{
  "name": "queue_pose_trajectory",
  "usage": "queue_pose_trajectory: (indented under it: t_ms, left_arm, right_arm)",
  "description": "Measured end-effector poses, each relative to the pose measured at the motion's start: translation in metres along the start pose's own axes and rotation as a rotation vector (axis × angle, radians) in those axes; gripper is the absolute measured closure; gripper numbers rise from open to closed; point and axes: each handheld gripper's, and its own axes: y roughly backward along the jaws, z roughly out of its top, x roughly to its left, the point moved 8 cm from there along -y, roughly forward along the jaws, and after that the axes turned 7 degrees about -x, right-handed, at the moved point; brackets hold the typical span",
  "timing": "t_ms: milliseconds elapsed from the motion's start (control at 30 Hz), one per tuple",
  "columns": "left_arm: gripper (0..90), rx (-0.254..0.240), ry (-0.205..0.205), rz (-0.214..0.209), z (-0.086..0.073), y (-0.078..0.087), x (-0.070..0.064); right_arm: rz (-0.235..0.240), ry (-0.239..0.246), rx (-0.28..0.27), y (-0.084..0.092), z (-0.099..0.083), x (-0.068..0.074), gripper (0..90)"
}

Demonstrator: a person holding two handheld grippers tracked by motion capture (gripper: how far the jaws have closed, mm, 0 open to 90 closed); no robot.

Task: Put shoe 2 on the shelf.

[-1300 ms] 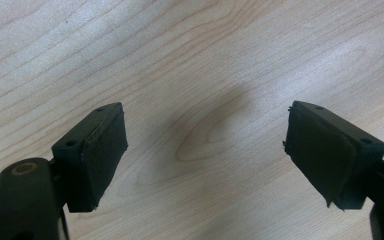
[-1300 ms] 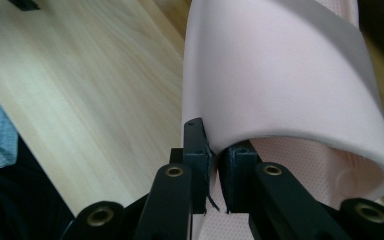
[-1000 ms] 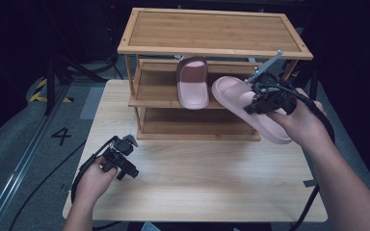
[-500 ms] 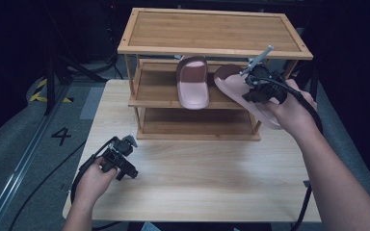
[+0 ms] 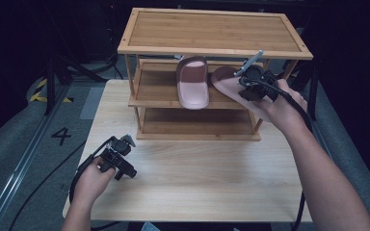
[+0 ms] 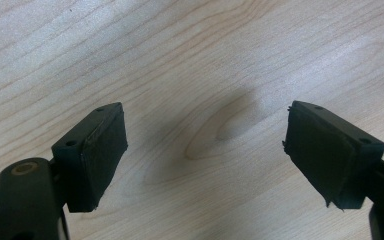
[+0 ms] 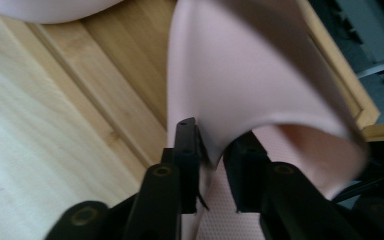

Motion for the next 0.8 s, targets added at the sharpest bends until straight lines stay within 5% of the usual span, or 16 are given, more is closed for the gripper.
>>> queue_pose_trajectory:
  t_ms: [267, 567, 800]
  left_arm:
    - [17.5, 0.003, -0.001, -0.005, 0.002, 0.0, 0.0]
    - [17.5, -0.001, -0.011, -0.013, 0.008, 0.002, -0.002]
    - [17.5, 0.011, -0.014, -0.008, 0.002, 0.002, -0.004]
  right_arm:
    - [-0.083, -0.009, -0.049, 0.006, 0.001, -0.005, 54.1]
    - [-0.053, -0.14, -0.119, 0.043, -0.021, -0.007, 55.4]
    - [-0.045, -0.274, -0.121, 0.067, -0.062, -0.025, 62.8]
